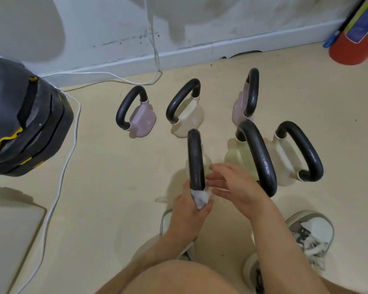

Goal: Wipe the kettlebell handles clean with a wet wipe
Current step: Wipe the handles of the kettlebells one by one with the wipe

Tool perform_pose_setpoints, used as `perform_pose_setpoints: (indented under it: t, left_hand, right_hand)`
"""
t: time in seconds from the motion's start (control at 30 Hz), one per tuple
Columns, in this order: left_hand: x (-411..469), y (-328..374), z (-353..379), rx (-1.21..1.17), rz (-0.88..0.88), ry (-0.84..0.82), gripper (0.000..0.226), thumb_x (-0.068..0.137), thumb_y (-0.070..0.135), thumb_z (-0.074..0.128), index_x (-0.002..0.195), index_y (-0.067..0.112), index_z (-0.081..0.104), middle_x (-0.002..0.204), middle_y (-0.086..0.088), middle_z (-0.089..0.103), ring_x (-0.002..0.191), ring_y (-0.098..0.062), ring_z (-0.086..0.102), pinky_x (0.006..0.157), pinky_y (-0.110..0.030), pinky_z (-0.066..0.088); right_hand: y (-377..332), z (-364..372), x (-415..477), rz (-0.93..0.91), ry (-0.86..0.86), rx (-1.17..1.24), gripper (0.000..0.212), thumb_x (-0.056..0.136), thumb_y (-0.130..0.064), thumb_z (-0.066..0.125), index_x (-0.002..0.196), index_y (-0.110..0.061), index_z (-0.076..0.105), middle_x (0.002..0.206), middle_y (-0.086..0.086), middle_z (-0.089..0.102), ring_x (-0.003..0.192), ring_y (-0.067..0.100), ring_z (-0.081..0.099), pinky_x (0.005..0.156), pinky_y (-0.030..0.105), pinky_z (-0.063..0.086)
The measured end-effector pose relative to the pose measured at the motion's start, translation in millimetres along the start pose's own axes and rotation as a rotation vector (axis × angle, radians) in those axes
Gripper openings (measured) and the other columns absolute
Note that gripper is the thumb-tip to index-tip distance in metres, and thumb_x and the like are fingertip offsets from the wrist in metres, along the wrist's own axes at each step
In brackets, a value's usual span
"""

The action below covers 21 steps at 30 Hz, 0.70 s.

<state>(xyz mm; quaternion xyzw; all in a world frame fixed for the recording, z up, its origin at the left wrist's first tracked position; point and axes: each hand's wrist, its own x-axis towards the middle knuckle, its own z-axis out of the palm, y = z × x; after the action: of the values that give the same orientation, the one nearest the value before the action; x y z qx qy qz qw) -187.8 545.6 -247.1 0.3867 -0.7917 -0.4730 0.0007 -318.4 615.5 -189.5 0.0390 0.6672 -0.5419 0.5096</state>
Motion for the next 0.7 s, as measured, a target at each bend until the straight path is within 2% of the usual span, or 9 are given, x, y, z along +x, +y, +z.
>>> perform_pose_setpoints:
  t: [0.07,0.13,0.2,0.27,0.37,0.47,0.57,0.63,0.7]
  left_hand:
    - [3.1,-15.2,-5.4,0.251,0.147,-0.073,0.039,0.087,0.046,0.052,0.119,0.023,0.056,0.101,0.011,0.065,0.095,-0.013,0.062,0.090,-0.036,0.047]
    - [8.8,-20.8,-8.8,0.341,0.216,-0.115,0.039,0.090,0.038,0.052,0.127,0.026,0.052,0.117,0.007,0.063,0.106,-0.013,0.059,0.095,-0.037,0.043]
    - [10.4,-17.6,-12.5,0.202,0.200,-0.141,0.045,0.087,0.036,0.058,0.131,0.035,0.046,0.126,0.007,0.058,0.112,-0.013,0.057,0.092,-0.037,0.046]
    - [7.1,-8.2,-14.7,0.027,0.155,-0.115,0.040,0.081,0.035,0.066,0.118,0.040,0.052,0.116,0.010,0.059,0.105,-0.012,0.059,0.085,-0.039,0.052]
    - [-4.9,1.0,-20.7,-0.101,0.038,-0.030,0.048,0.075,0.035,0.075,0.114,0.049,0.052,0.112,0.019,0.053,0.102,0.003,0.054,0.081,-0.022,0.051]
    - [-14.3,0.7,-27.3,-0.308,-0.100,-0.004,0.059,0.076,0.019,0.080,0.128,0.030,0.054,0.114,0.012,0.063,0.100,0.004,0.060,0.080,-0.016,0.052]
    - [-19.6,2.5,-38.1,-0.500,-0.149,0.024,0.039,0.083,-0.001,0.070,0.116,0.017,0.065,0.101,0.004,0.074,0.093,-0.006,0.069,0.082,-0.018,0.053]
    - [-23.7,5.9,-39.1,-0.534,-0.119,0.067,0.025,0.091,0.001,0.061,0.104,0.020,0.070,0.092,0.005,0.077,0.089,-0.008,0.070,0.079,-0.018,0.054]
    - [-26.5,9.3,-37.6,-0.597,-0.143,0.110,0.023,0.095,0.002,0.055,0.103,0.017,0.070,0.088,0.005,0.077,0.084,-0.005,0.071,0.074,-0.016,0.054]
  right_hand:
    - [-3.5,14.0,-2.0,-0.036,-0.054,-0.070,0.020,0.096,-0.029,0.055,0.110,-0.017,0.062,0.107,0.003,0.069,0.099,0.016,0.066,0.085,0.032,0.054]
    - [-4.2,24.8,1.1,-0.071,-0.049,-0.167,0.025,0.094,-0.031,0.059,0.116,-0.019,0.058,0.110,0.000,0.067,0.100,0.015,0.064,0.087,0.033,0.053]
    - [-3.8,29.0,5.8,-0.081,-0.030,-0.162,0.026,0.093,-0.029,0.060,0.117,-0.019,0.058,0.109,0.000,0.067,0.098,0.015,0.065,0.087,0.033,0.054]
    - [-3.9,27.7,7.1,-0.074,-0.031,-0.142,0.024,0.094,-0.027,0.058,0.116,-0.018,0.061,0.107,0.001,0.069,0.096,0.013,0.066,0.080,0.028,0.054]
    - [1.9,20.5,3.7,-0.039,-0.045,-0.149,0.024,0.096,-0.032,0.055,0.113,-0.019,0.065,0.105,0.003,0.072,0.096,0.016,0.068,0.078,0.029,0.055]
    - [19.5,17.3,-2.6,0.018,-0.038,-0.086,0.030,0.098,-0.033,0.050,0.106,-0.011,0.070,0.102,0.012,0.073,0.097,0.023,0.069,0.081,0.033,0.057]
    - [39.4,28.2,-7.7,-0.006,0.158,-0.033,0.035,0.096,-0.025,0.048,0.098,0.005,0.064,0.093,0.020,0.068,0.084,0.024,0.065,0.079,0.035,0.052]
    - [47.7,42.4,-18.4,-0.064,0.223,-0.063,0.033,0.097,-0.022,0.046,0.085,0.003,0.064,0.074,0.009,0.062,0.067,0.016,0.053,0.064,0.029,0.043]
    - [52.8,52.8,-30.9,-0.134,0.242,-0.076,0.032,0.099,-0.020,0.043,0.075,-0.008,0.060,0.069,0.001,0.057,0.064,0.013,0.048,0.059,0.024,0.037]
